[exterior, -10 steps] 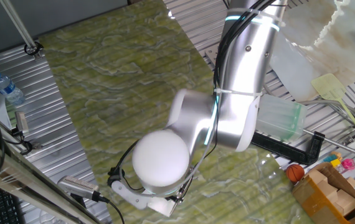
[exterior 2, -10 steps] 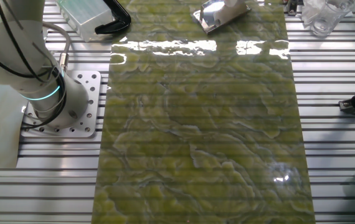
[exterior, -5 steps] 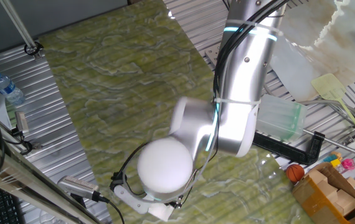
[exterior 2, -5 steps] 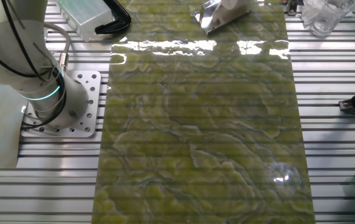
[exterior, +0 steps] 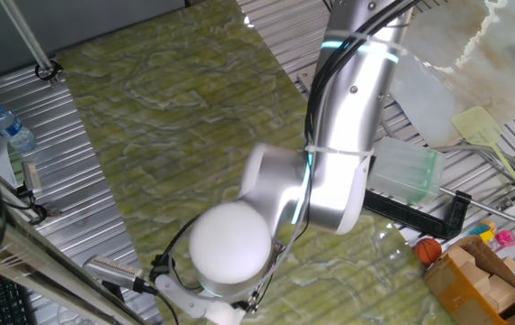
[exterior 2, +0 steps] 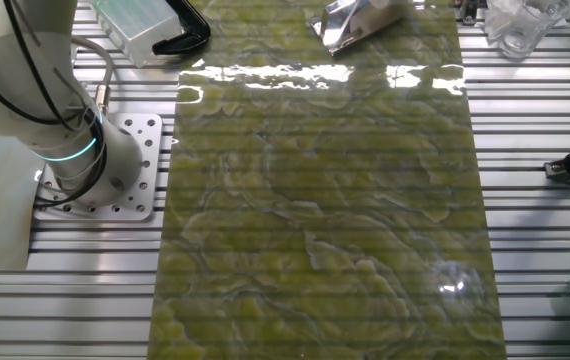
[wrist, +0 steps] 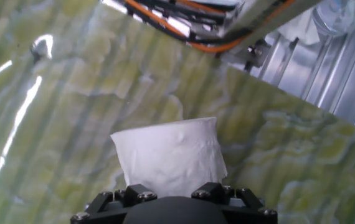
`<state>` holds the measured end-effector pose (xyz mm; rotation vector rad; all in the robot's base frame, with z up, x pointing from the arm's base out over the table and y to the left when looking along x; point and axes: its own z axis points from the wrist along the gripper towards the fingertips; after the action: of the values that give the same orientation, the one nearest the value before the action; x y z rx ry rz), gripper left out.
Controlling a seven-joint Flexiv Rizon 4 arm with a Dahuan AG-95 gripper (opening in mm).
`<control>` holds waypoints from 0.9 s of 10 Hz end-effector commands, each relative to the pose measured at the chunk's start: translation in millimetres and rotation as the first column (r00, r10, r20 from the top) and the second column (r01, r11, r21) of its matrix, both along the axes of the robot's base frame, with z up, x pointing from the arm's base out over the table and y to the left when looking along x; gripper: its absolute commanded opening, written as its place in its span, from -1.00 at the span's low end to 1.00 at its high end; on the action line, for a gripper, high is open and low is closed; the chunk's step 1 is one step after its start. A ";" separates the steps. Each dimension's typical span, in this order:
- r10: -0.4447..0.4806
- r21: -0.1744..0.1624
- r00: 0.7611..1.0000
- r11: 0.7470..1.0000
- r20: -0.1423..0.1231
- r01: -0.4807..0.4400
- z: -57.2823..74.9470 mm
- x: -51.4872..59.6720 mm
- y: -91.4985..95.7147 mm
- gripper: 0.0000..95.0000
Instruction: Take the roll of paper down from the shelf
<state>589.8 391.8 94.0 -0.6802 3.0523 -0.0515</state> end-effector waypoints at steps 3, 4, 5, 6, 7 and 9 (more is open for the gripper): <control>-0.032 0.041 0.999 0.999 0.006 0.032 12.6 17.2 11.6 -1.00; -0.040 0.045 0.999 0.998 0.006 0.039 15.7 20.5 14.9 -1.00; -0.045 0.047 0.999 0.998 0.005 0.045 18.1 22.9 17.4 -1.00; -0.052 0.048 0.999 0.998 0.000 0.052 21.9 24.9 19.8 -1.00; -0.052 0.048 0.999 0.998 -0.004 0.052 23.7 25.6 20.3 -1.00; -0.051 0.046 0.999 0.998 -0.016 0.052 27.3 25.6 21.9 -1.00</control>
<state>614.3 413.4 121.9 -0.6000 3.0758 0.0242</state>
